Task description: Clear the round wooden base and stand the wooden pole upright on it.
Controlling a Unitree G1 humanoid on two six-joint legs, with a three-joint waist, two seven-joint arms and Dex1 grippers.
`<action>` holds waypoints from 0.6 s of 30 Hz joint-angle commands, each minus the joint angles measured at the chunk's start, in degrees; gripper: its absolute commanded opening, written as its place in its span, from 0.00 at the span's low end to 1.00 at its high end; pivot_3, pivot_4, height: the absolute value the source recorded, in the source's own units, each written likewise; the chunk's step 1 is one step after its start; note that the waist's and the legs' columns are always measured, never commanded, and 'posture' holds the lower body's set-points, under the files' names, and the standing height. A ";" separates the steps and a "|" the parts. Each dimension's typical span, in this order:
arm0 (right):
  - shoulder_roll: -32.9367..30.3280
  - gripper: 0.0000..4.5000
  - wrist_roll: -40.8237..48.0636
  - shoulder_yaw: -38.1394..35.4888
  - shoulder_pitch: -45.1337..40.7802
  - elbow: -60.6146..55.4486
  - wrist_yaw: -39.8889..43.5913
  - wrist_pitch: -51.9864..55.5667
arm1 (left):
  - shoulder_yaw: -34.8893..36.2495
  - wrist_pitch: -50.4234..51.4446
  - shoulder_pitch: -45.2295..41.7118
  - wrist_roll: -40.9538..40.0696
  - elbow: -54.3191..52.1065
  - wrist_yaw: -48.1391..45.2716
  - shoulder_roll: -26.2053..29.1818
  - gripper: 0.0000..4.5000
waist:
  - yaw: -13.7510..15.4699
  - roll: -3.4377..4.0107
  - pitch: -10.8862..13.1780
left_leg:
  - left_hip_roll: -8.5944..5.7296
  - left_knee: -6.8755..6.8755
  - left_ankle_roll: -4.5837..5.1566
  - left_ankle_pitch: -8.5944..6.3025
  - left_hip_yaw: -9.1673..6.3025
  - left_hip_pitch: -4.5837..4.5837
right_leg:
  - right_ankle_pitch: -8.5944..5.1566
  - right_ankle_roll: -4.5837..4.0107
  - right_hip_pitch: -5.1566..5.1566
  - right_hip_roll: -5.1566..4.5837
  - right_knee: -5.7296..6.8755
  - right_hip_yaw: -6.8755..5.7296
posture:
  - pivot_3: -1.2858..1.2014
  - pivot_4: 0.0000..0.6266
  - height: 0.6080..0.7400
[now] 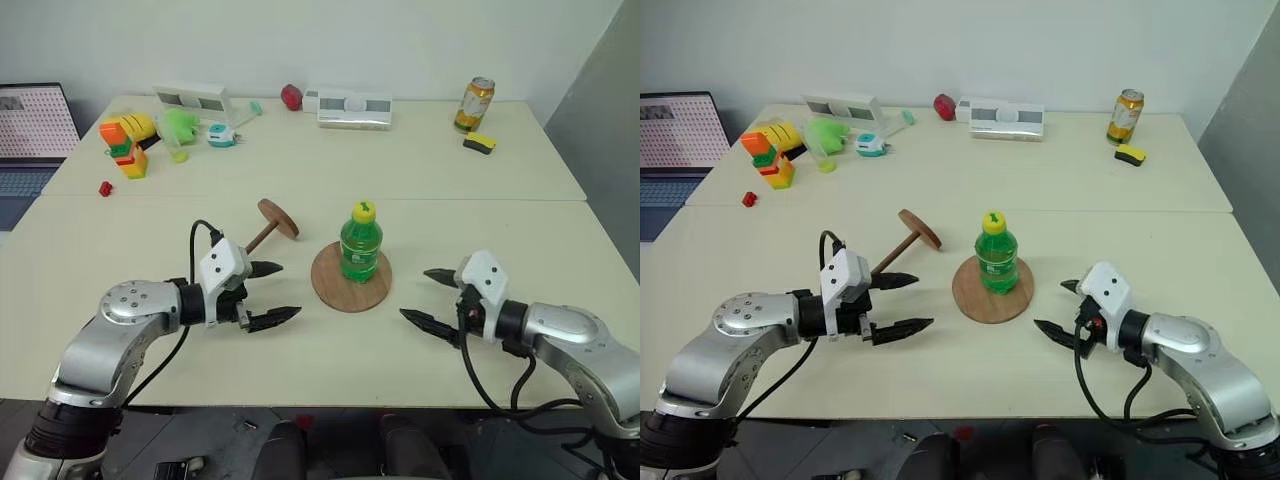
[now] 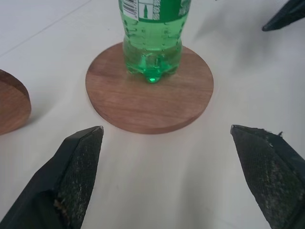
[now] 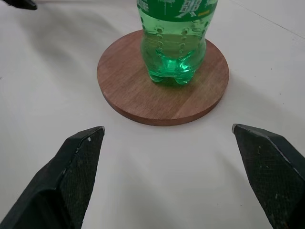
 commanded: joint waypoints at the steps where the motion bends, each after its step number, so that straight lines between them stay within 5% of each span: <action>1: -0.84 1.00 1.62 -2.53 0.39 -2.76 1.15 -1.04 | 2.11 0.40 -1.44 -1.30 -0.18 1.16 -0.40 1.00 | -0.06 0.00 0.00 | 0.00 0.00 0.00 0.00 0.00 0.00 | 0.00 0.00 0.00 0.00 0.00 0.00 | 0.52 0.24 1.00; 18: -0.74 1.00 4.33 -3.98 1.39 -5.08 1.58 -0.97 | 5.65 2.14 -6.61 -1.93 -2.06 -1.91 8.40 1.00 | -0.02 0.00 0.00 | 0.02 0.00 -0.01 0.00 -0.12 -0.02 | 0.00 0.00 0.02 0.04 0.01 -0.10 | 0.52 0.24 1.00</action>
